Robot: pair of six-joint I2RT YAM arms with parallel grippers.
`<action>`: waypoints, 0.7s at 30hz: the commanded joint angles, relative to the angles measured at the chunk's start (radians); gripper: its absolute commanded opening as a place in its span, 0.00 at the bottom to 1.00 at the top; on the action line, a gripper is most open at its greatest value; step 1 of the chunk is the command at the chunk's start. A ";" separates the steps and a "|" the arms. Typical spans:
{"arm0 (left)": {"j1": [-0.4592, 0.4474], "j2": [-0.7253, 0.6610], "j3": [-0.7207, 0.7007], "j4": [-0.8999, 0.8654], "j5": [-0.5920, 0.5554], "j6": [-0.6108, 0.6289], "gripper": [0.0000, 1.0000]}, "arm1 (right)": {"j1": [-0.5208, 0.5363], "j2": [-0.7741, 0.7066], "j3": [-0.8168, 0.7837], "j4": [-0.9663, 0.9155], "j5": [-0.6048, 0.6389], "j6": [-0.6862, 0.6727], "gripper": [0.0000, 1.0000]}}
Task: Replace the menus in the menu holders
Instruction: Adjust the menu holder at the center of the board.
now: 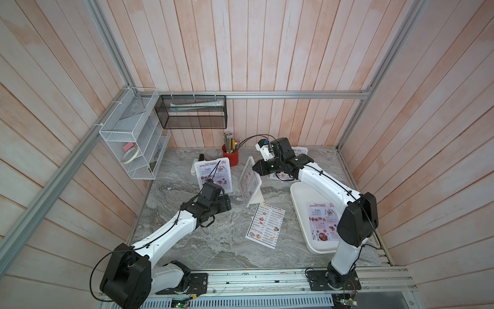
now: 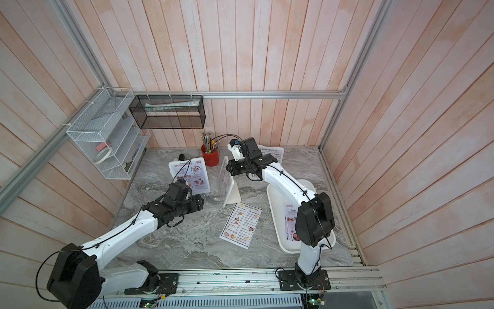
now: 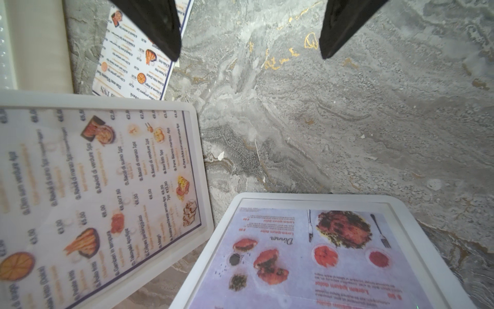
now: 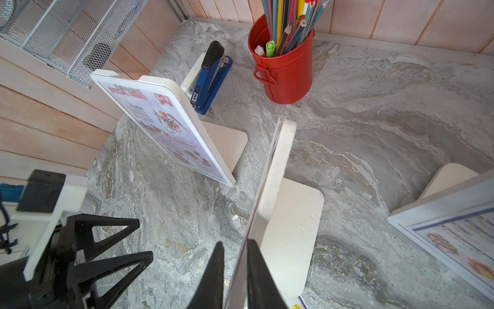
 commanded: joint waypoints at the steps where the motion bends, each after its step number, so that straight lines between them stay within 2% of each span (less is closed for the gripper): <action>1: 0.009 -0.026 0.014 -0.015 -0.018 0.015 0.84 | 0.007 0.001 -0.010 -0.030 -0.024 0.012 0.18; 10: 0.021 -0.034 0.017 -0.021 -0.024 0.024 0.84 | 0.007 0.002 -0.007 -0.016 -0.045 0.038 0.10; 21: 0.026 -0.027 0.026 -0.021 -0.018 0.031 0.84 | 0.007 -0.014 0.027 -0.006 -0.064 0.056 0.10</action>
